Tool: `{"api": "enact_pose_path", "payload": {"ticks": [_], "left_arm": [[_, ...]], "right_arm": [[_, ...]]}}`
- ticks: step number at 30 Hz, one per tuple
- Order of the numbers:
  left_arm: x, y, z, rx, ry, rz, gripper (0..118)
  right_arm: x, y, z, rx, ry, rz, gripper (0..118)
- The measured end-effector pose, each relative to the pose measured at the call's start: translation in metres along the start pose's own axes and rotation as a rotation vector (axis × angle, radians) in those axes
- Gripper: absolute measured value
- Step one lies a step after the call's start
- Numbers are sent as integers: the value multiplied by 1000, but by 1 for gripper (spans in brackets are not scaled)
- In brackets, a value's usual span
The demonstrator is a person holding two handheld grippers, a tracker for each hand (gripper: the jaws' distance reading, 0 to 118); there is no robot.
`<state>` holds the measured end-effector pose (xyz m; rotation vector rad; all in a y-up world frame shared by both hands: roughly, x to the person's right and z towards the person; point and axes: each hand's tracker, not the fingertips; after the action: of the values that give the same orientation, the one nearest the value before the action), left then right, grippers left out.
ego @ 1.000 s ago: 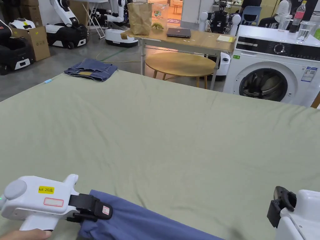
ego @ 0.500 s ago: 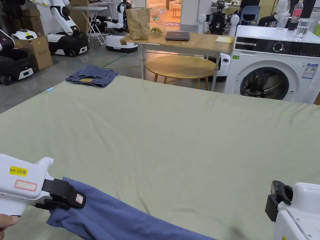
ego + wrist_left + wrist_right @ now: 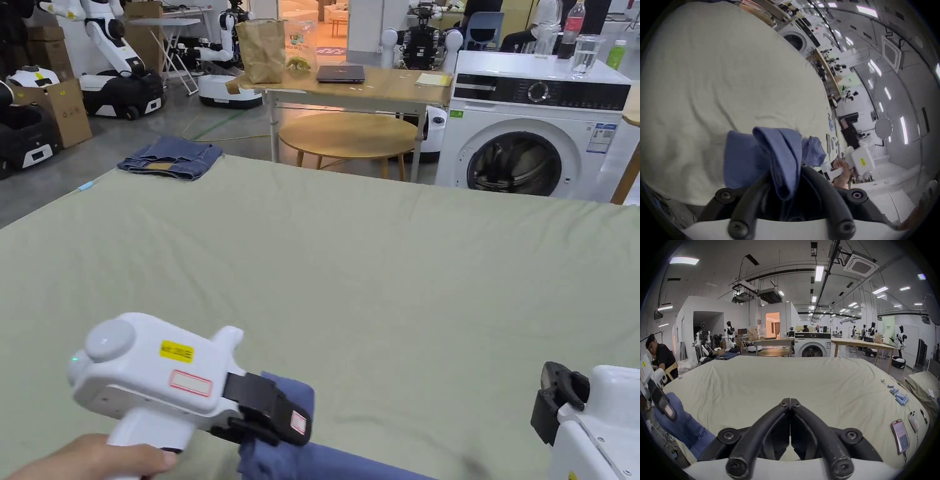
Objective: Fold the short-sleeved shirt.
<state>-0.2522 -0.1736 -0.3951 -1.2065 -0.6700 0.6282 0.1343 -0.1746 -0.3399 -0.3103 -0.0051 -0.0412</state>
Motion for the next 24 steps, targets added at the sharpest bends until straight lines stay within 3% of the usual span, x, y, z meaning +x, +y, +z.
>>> {"api": "enact_pose_path", "payload": {"ticks": [8,13,14,16,17,24], "left_arm": [[-12,7,-107,-174,150,58,3],[-12,2,-131,-199,193,69,4],[-11,2,-129,-195,195,69,8],[-12,4,-124,-196,155,87,35],[-12,5,-121,-196,99,101,44],[17,4,-74,-89,76,-12,47]], "right_arm": [[17,-6,5,-23,-40,-24,0],[24,-9,7,-42,-54,-37,0],[24,-10,7,-44,-57,-37,0],[25,-10,7,-48,-59,-38,0],[25,-10,6,-50,-57,-39,0],[22,-9,8,-49,-47,-32,0]]}}
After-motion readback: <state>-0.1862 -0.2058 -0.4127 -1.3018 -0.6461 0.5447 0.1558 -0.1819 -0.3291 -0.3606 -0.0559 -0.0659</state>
